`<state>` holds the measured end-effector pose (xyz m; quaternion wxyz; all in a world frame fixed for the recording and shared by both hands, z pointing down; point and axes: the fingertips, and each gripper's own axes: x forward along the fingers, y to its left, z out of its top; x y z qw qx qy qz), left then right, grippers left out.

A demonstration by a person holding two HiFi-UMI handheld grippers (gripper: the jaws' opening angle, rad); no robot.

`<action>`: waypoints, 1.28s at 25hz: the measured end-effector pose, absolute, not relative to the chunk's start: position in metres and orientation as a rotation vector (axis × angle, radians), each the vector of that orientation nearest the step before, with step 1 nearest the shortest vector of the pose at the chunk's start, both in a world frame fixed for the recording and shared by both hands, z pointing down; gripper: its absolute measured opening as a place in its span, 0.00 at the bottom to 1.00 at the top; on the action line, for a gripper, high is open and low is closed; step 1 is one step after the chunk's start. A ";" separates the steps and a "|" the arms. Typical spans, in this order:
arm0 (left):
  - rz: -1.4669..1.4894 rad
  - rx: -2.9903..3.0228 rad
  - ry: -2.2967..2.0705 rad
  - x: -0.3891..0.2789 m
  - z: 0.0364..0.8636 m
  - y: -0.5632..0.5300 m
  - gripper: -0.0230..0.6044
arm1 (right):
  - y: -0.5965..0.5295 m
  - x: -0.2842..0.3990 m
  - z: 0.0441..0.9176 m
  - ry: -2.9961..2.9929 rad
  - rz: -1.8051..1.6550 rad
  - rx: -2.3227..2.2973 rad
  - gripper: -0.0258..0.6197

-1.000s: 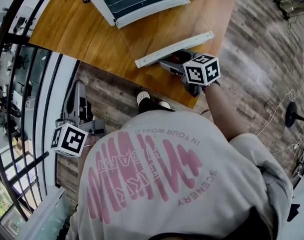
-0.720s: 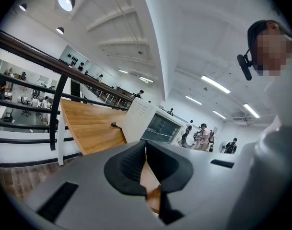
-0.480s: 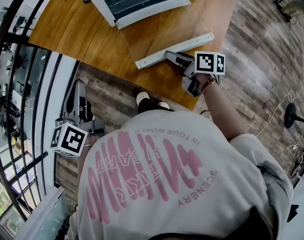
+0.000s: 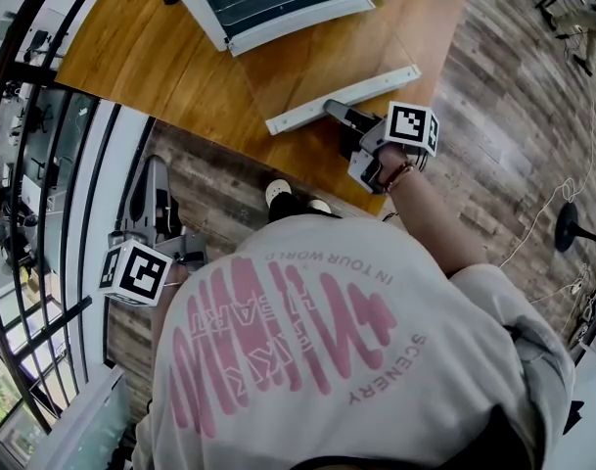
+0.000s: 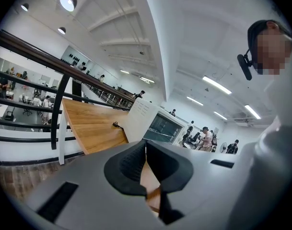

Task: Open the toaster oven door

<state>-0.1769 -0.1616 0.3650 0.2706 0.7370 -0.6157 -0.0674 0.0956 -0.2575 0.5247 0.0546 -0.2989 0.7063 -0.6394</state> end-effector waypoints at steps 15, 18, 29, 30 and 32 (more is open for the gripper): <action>-0.198 1.951 -1.680 -0.171 0.371 -0.138 0.07 | -0.256 0.097 0.525 2.055 -1.913 -0.929 0.15; -0.195 1.912 -1.689 -0.167 0.380 -0.120 0.07 | -0.252 0.099 0.524 2.034 -1.908 -0.927 0.13; -0.209 2.025 -1.576 -0.157 0.379 -0.118 0.07 | -0.225 0.113 0.491 2.048 -1.740 -1.031 0.10; -0.216 2.053 -1.548 -0.156 0.376 -0.122 0.07 | -0.222 0.112 0.482 2.048 -1.713 -1.040 0.07; -0.219 2.108 -1.485 -0.153 0.369 -0.130 0.07 | -0.215 0.108 0.460 2.055 -1.638 -1.057 0.05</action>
